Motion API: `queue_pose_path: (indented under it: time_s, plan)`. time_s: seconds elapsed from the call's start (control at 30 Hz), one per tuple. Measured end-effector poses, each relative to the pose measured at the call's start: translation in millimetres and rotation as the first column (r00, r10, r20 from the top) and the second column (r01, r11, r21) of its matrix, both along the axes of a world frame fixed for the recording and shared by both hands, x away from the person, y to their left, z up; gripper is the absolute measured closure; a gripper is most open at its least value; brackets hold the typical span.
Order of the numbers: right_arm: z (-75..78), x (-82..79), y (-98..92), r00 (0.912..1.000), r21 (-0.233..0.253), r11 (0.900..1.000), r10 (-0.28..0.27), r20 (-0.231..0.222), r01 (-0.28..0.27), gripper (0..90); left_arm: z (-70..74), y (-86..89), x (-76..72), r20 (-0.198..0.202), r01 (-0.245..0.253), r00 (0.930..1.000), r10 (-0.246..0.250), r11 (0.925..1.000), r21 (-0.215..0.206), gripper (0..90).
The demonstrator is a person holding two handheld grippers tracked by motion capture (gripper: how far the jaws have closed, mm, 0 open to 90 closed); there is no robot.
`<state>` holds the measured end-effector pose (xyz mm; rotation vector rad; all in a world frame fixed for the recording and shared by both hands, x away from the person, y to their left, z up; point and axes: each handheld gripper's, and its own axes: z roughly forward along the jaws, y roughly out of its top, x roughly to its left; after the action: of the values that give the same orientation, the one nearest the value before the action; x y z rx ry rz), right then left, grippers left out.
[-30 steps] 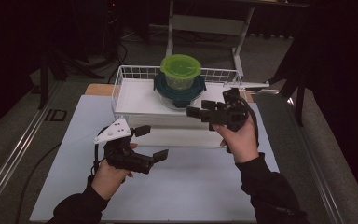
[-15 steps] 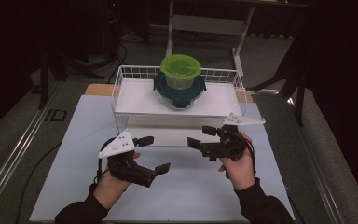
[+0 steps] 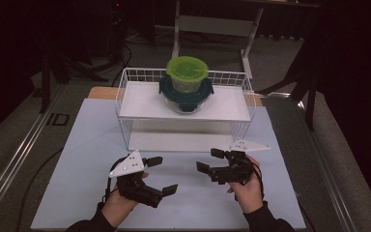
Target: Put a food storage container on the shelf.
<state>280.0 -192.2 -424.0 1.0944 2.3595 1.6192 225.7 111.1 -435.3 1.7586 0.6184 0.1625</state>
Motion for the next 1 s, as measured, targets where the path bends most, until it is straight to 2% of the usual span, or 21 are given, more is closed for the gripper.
queue_pose_path:
  time_s: [0.2, 0.3, 0.43, 0.5, 0.8, 1.0]
  plan:
    - [-22.9, -4.1, -8.2, 0.9992, -0.002, 1.000, -0.014, -0.037, 0.014, 16.4, -10.2, -2.2, -4.4, 0.015, 0.004, 0.9999, -0.005, 0.9995, 0.030, 0.9]
    - [-31.6, -5.3, -12.7, 0.9985, -0.006, 1.000, -0.022, -0.051, 0.021, 16.4, -17.5, -3.0, -6.5, 0.009, 0.005, 0.9999, -0.005, 0.9991, 0.042, 0.9]
    - [-43.1, -8.0, -19.7, 0.9976, -0.029, 0.999, -0.038, -0.058, 0.036, 16.4, -28.1, -2.8, -8.0, -0.012, 0.003, 0.9999, -0.002, 0.9995, 0.033, 0.9]
    - [-48.0, -9.1, -23.4, 0.9973, -0.031, 0.999, -0.041, -0.061, 0.039, 16.4, -33.2, -2.9, -7.8, -0.019, 0.001, 0.9998, 0.000, 0.9990, 0.046, 0.9]
    - [-60.4, -16.2, -30.8, 0.9975, -0.070, 0.996, -0.052, -0.048, 0.048, 16.4, -43.4, -0.5, -7.3, -0.021, -0.017, 0.9996, 0.018, 0.9986, 0.050, 0.9]
    - [-60.6, -16.0, -33.1, 0.9978, -0.062, 0.996, -0.063, -0.021, 0.062, 16.4, -49.3, -1.3, -6.7, -0.035, -0.015, 0.9993, 0.017, 0.9983, 0.057, 0.9]
